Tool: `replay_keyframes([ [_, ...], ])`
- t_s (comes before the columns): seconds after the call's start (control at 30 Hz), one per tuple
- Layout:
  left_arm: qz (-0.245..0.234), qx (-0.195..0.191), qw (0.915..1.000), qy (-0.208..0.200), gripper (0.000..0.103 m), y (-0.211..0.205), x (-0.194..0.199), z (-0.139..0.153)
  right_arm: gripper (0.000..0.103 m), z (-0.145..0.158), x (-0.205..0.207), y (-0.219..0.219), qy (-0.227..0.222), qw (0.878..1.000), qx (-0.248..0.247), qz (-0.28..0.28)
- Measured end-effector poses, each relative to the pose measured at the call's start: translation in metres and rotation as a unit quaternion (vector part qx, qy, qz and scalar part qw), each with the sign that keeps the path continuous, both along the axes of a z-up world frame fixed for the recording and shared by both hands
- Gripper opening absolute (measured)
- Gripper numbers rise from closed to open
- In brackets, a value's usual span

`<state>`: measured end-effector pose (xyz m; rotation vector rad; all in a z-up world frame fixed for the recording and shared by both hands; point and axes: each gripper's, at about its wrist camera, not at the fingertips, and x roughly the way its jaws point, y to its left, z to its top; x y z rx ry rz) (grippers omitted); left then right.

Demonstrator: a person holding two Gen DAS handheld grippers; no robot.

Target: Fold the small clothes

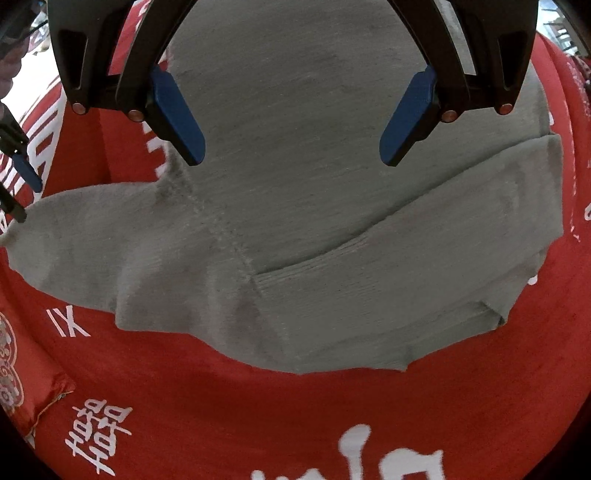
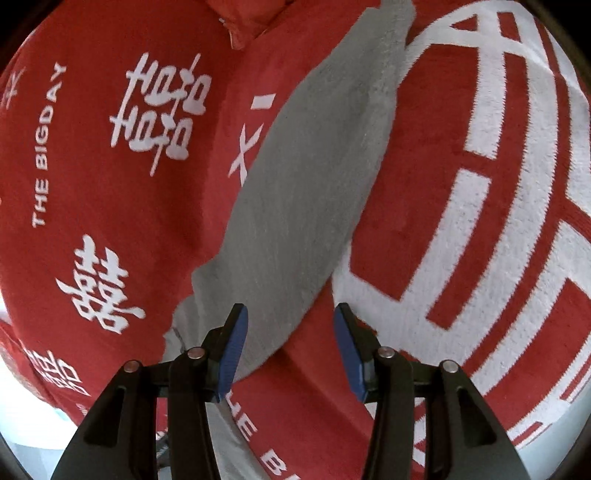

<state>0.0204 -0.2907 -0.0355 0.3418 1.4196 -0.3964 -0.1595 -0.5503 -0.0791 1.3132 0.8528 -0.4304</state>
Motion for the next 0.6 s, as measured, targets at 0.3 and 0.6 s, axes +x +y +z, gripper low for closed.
replay_keyframes([
  [0.3, 0.007, -0.002, 1.0, 0.002, 0.096, -0.019, -0.002, -0.006, 0.062, -0.014, 0.016, -0.017, -0.068, 0.997, -0.009, -0.021],
  [0.6, 0.022, -0.01, 0.9997, 0.008, 0.096, -0.031, 0.018, -0.009, 0.062, -0.026, 0.027, -0.034, -0.106, 0.99, 0.034, -0.084],
])
